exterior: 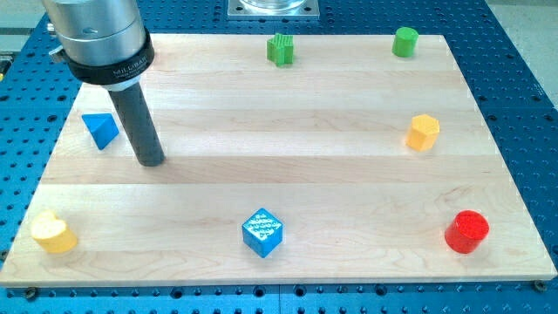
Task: Push the hexagon above the red circle
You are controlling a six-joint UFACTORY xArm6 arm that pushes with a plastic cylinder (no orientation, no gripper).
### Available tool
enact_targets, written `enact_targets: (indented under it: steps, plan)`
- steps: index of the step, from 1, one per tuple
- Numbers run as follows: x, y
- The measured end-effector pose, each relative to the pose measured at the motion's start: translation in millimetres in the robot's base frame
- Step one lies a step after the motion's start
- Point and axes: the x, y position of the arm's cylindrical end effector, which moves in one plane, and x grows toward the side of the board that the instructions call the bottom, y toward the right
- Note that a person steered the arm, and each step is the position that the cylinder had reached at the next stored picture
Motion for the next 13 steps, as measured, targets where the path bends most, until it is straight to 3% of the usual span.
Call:
enact_targets:
  steps: [1, 2, 3, 6, 7, 8, 9, 11, 12, 13]
  plan:
    - [0, 1]
    - [-6, 64]
    - [-16, 182]
    - [22, 379]
    - [-30, 422]
    - [-70, 407]
    - [-40, 387]
    - [-51, 330]
    - [6, 345]
    - [23, 349]
